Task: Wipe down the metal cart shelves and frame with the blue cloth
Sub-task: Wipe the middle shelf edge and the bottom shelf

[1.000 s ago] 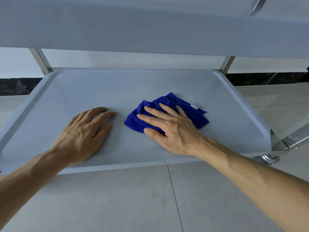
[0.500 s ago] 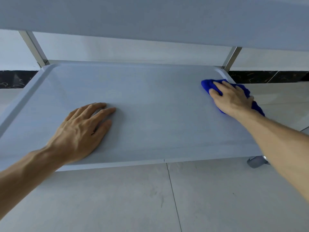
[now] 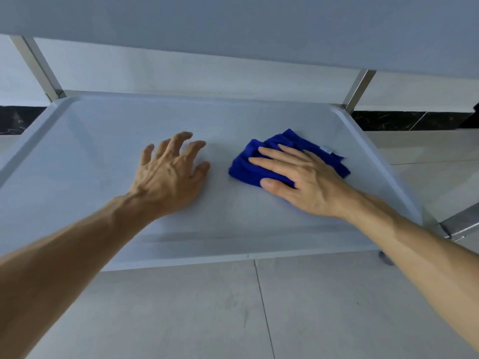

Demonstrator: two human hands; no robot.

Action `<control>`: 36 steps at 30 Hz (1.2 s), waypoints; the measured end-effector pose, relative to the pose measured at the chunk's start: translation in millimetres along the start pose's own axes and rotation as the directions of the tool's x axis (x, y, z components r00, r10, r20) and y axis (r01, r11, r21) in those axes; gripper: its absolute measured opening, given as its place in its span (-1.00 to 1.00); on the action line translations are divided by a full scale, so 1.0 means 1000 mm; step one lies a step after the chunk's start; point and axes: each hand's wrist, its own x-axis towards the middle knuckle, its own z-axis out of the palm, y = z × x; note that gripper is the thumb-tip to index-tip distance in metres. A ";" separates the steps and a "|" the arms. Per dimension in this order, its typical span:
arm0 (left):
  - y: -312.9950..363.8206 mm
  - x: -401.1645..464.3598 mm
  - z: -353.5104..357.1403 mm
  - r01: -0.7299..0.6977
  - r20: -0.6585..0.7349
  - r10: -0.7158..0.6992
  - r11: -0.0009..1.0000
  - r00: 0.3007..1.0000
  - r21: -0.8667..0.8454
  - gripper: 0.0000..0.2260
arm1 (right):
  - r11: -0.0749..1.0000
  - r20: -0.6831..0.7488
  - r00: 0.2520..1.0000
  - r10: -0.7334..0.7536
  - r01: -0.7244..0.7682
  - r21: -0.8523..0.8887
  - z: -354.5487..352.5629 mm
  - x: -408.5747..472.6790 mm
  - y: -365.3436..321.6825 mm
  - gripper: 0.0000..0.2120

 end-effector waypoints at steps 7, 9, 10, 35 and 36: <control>0.005 -0.006 0.013 -0.033 0.030 0.031 0.997 0.999 0.075 -0.52 | 0.910 -0.115 0.904 0.412 -0.413 0.018 -0.020 0.009 0.096 -0.51; 0.007 -0.007 0.014 -0.039 0.026 0.037 0.996 0.999 0.078 -0.53 | 0.828 -0.133 0.820 0.556 -0.561 0.004 -0.021 0.036 0.109 -0.55; 0.007 -0.007 0.014 -0.039 0.024 0.037 0.996 0.999 0.080 -0.53 | 0.792 -0.133 0.784 0.607 -0.610 0.014 -0.020 0.052 0.110 -0.56; 0.003 -0.006 0.017 -0.026 -0.037 0.028 0.998 0.999 0.057 -0.61 | 0.958 -0.182 0.940 0.287 -0.281 0.062 -0.008 0.069 0.085 -0.57; 0.003 -0.007 0.017 -0.029 -0.035 0.031 0.998 0.999 0.063 -0.61 | 0.916 -0.176 0.899 0.401 -0.399 0.047 -0.013 0.069 0.098 -0.56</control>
